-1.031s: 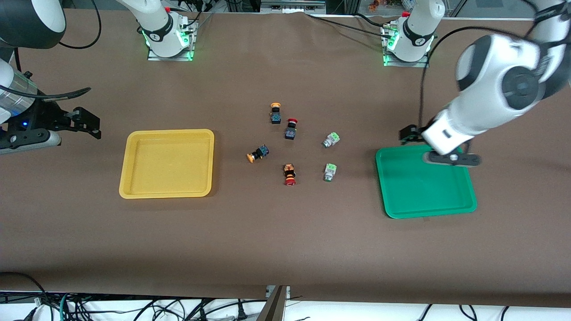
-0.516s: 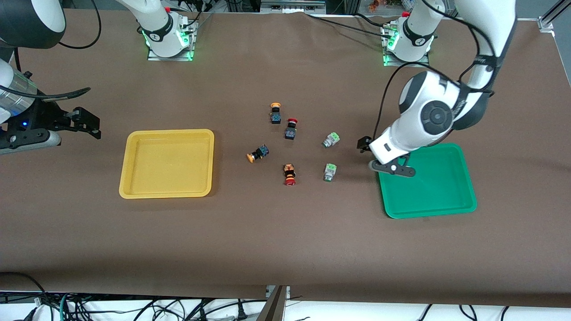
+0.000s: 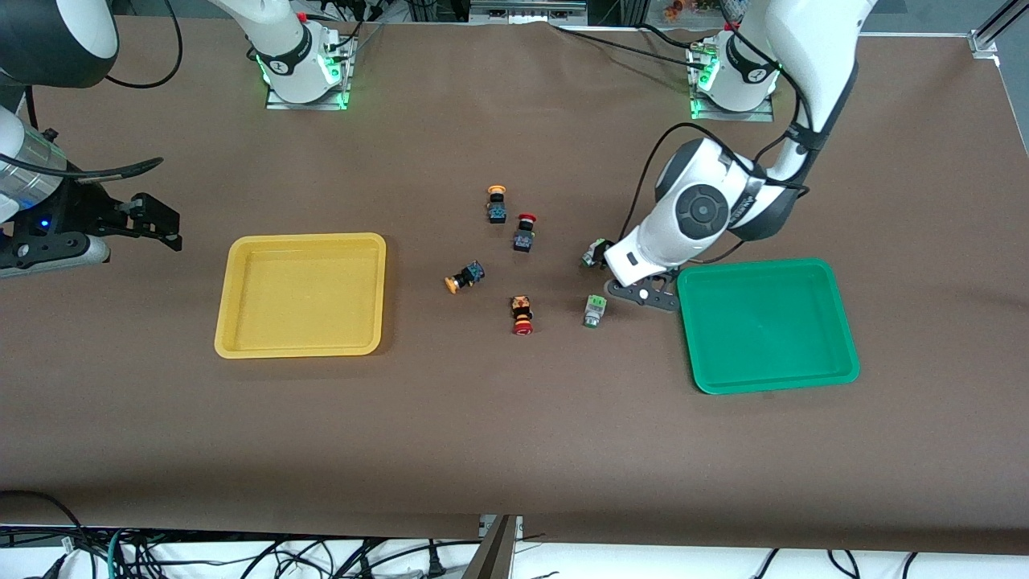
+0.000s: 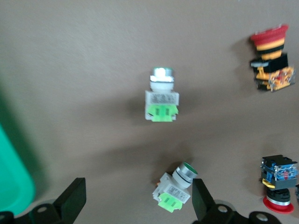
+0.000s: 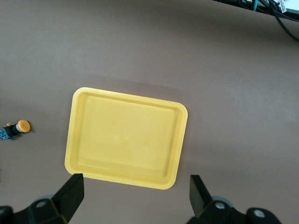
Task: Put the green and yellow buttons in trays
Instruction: 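Move the left gripper over the green-capped button in the cluster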
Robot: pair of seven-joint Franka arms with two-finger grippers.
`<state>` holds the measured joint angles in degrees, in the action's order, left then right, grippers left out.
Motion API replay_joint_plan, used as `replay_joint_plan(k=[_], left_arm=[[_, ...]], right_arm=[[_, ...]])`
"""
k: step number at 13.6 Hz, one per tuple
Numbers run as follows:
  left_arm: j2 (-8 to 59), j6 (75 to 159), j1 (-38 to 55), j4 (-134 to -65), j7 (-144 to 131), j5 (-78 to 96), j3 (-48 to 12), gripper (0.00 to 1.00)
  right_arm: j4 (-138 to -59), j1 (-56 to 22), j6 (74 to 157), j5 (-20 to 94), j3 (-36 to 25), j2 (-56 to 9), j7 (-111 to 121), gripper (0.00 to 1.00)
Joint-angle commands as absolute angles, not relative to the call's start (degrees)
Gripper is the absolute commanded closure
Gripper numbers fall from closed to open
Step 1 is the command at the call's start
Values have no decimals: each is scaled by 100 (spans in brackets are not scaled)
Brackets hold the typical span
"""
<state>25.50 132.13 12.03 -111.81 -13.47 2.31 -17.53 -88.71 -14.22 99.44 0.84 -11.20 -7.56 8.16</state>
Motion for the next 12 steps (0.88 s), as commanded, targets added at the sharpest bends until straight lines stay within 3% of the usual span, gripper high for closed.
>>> replay_joint_plan(k=[1,4,12], left_arm=[[2505,13744,1344,-11653,-1424,193,-1731,0],[2566,14255,1537,-11944,-1625,185,-1731,0],[2883,14423,1793,-11979,-2601,-1291,-1916,0]], right_arm=[[-8763,-1371,9826,114,-1090,-756,870,0],[-8754,-1362,9826,106,-1099,-756,853,0],[-8754,-1362,9826,114,-1134,-747,861,0]])
